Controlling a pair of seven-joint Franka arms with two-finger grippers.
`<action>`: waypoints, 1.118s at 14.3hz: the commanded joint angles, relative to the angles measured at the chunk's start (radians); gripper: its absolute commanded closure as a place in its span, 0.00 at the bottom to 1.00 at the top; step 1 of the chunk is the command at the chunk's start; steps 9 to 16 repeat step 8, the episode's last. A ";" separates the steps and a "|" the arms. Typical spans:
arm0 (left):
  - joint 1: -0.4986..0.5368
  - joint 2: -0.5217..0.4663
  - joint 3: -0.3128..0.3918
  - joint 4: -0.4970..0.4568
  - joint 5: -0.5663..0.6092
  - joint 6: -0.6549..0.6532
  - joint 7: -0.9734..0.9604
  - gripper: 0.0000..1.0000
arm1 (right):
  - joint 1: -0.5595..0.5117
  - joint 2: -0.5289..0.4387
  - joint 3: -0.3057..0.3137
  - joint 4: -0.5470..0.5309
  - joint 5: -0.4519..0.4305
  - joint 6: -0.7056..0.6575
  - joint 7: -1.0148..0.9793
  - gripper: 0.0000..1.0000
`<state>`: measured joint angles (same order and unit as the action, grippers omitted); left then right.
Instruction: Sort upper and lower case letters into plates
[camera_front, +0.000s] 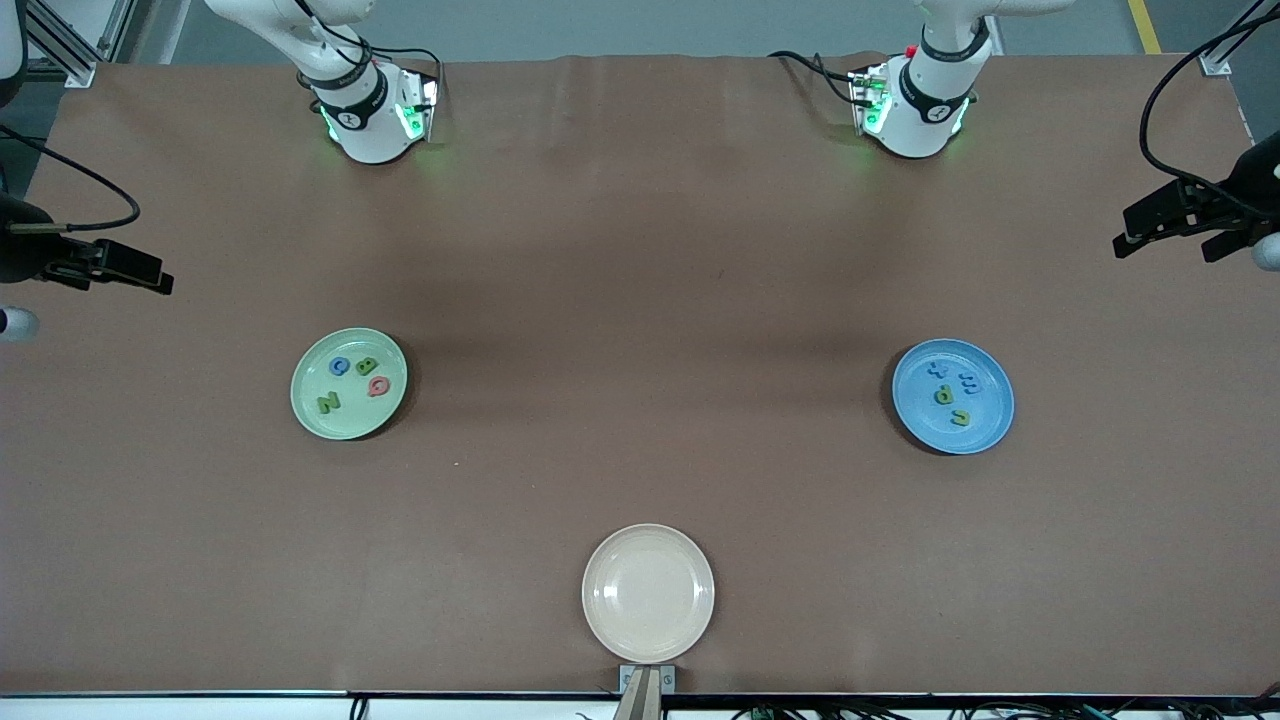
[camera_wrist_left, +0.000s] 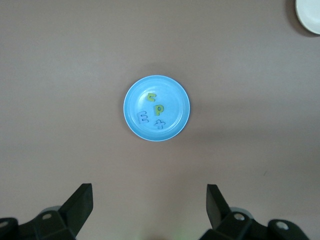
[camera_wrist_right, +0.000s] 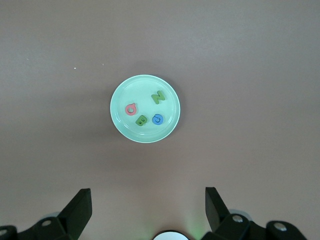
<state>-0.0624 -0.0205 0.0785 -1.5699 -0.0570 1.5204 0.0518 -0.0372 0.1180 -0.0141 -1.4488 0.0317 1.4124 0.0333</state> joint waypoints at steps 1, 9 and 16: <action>0.000 0.001 -0.002 -0.004 0.040 -0.013 -0.004 0.00 | -0.003 -0.059 0.005 -0.043 0.005 -0.004 0.000 0.00; -0.007 -0.001 -0.005 0.002 0.075 -0.003 0.002 0.00 | 0.010 -0.213 0.005 -0.192 0.002 0.025 -0.001 0.00; -0.007 -0.001 -0.005 0.002 0.075 -0.003 0.002 0.00 | 0.010 -0.213 0.005 -0.192 0.002 0.025 -0.001 0.00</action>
